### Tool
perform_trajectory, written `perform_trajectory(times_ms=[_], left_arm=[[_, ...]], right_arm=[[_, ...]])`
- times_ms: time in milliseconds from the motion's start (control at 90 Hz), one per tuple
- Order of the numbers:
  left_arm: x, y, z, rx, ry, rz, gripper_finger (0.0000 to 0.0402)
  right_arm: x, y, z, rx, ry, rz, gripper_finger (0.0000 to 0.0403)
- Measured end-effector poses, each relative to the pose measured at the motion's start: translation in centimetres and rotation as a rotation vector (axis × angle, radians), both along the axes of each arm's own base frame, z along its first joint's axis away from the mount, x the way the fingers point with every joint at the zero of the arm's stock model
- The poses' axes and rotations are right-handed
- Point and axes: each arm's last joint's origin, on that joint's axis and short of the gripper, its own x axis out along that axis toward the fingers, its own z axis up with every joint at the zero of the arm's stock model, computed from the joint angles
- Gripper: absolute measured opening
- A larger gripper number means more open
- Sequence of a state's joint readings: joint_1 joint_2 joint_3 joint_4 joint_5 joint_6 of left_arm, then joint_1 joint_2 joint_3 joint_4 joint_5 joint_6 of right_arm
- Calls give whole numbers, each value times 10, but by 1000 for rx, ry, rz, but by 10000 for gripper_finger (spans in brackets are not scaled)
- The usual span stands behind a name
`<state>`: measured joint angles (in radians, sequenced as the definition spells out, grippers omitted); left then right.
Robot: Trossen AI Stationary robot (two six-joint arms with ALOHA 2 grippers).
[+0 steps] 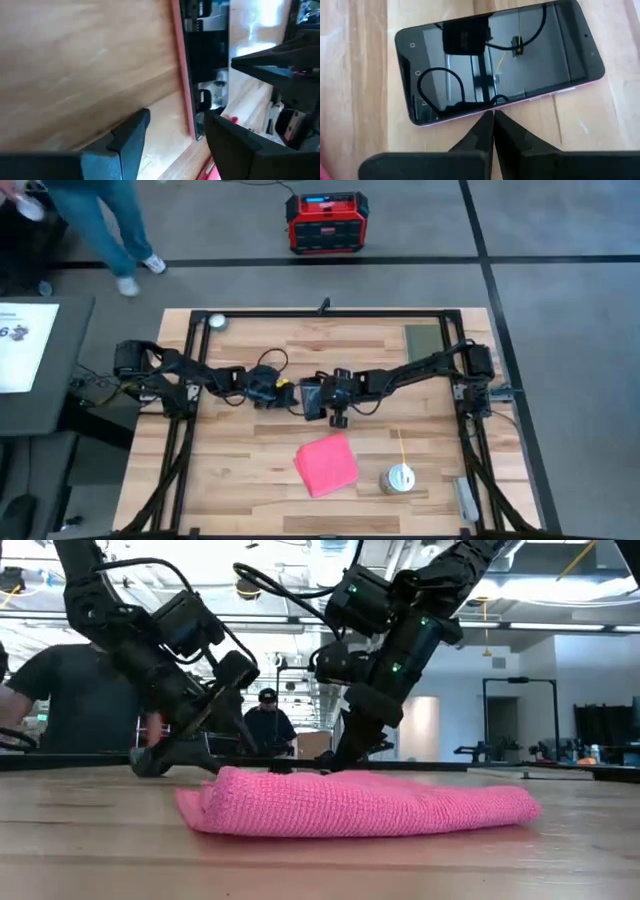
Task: Apply microfiber cloth
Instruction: Spray the front of the pink phone using the spray bottle
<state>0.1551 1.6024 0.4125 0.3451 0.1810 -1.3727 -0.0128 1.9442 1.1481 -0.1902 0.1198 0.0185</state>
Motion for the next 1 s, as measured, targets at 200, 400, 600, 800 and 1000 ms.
perform_trajectory(times_ms=[200, 400, 600, 800, 1000], left_arm=[[2, 9, 2, -2, -2, 9, 181], [4, 18, 4, 27, -41, 53, 181], [7, 21, 7, 66, -74, 50, 181], [16, 24, 3, 64, -72, 38, 181], [43, 26, -3, 3, -101, -86, 181]], right_arm=[[2, 0, 1, -8, -23, -4, 0], [-1, -2, 0, -13, 9, 0, 0], [-5, -7, -4, -21, 44, -15, 0], [-2, -12, -2, -23, 6, -26, 0], [-2, -17, -10, -11, 34, -28, 0]])
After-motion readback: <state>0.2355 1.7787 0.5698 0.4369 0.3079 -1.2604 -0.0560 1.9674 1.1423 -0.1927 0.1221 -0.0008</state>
